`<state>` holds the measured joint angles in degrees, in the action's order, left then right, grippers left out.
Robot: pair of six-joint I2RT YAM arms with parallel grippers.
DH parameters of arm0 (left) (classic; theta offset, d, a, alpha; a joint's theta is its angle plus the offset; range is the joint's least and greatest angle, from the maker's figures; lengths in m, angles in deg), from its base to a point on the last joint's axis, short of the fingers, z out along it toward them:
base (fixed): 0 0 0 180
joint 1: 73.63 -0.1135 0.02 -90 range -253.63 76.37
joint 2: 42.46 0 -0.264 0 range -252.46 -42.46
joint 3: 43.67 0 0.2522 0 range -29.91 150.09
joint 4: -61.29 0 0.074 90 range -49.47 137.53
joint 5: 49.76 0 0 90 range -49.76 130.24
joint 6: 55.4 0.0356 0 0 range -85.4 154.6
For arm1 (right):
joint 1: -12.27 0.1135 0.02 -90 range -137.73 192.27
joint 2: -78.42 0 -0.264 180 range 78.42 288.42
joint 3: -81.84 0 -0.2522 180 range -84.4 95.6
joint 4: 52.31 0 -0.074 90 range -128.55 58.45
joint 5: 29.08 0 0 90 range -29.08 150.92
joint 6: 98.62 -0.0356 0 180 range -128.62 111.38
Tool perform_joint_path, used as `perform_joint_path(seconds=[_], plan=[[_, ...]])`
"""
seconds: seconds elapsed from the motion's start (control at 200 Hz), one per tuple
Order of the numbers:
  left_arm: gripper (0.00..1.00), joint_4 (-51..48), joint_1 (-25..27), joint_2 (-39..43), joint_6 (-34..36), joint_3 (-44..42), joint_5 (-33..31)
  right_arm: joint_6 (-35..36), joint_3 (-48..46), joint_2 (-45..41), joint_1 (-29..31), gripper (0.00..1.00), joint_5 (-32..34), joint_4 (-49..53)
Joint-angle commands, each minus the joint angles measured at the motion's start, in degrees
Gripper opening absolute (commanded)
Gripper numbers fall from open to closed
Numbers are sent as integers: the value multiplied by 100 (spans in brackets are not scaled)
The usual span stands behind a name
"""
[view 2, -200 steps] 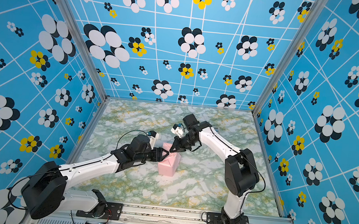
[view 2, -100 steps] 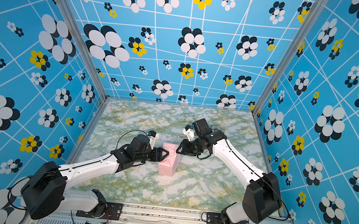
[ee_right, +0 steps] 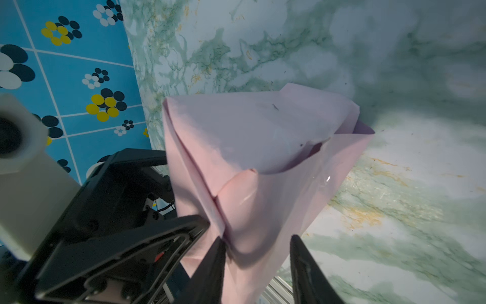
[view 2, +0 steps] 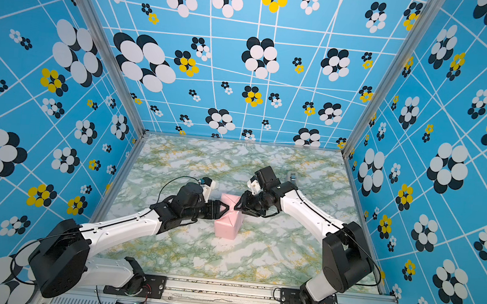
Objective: Wrap the gift box in paper
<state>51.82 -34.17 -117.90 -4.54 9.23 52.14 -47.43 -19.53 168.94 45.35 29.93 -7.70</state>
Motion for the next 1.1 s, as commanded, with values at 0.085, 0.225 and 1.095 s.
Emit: perform_joint_path(seconds=[0.085,0.225,1.095], plan=[[63,-553,20,-173,165,-73,-199,-377,-280,132,58,30,-158,-377],[63,-553,18,-173,169,-67,-198,-744,-556,129,53,20,-339,-937],[63,-501,13,-138,193,-20,-199,-1077,-1129,-201,-37,5,-269,-1505]])
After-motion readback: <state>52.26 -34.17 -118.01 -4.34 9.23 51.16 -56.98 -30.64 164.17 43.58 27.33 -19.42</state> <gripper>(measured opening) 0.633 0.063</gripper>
